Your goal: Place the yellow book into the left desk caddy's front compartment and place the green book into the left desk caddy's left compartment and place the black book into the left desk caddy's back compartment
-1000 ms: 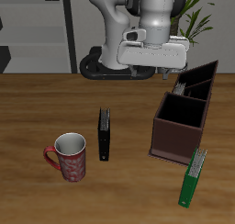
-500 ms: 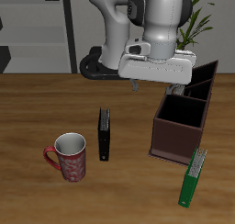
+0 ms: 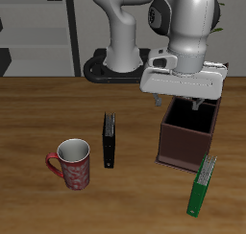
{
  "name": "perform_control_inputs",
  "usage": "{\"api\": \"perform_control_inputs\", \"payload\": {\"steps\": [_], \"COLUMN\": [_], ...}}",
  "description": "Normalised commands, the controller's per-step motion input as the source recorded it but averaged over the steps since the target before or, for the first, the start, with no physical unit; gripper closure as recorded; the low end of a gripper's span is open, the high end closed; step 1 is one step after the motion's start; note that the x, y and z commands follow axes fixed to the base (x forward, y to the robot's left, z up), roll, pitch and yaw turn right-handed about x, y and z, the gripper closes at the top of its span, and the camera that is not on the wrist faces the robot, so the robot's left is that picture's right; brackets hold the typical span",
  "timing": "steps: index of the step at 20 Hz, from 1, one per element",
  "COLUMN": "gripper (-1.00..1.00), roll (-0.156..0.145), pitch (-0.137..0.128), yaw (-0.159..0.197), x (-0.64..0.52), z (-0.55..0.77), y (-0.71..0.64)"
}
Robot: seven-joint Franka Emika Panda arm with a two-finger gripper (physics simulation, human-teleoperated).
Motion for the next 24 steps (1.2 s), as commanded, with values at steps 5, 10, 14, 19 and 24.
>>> {"api": "perform_control_inputs", "payload": {"steps": [5,10,14,19,24], "gripper": [-1.0,-1.0,-1.0,-1.0,-1.0], "roll": [0.014,0.008,0.032,0.022,0.014], "pitch": [0.0,-0.021,0.018,-0.004,0.025], "yaw": [0.011,0.003,-0.039,-0.02,-0.028], "x": [0.34,0.31,0.56,0.23,0.19], "z": [-0.01,-0.08,-0.22,-0.3,-0.39], "y": [0.35,0.29,0.23,0.07,-0.01]}}
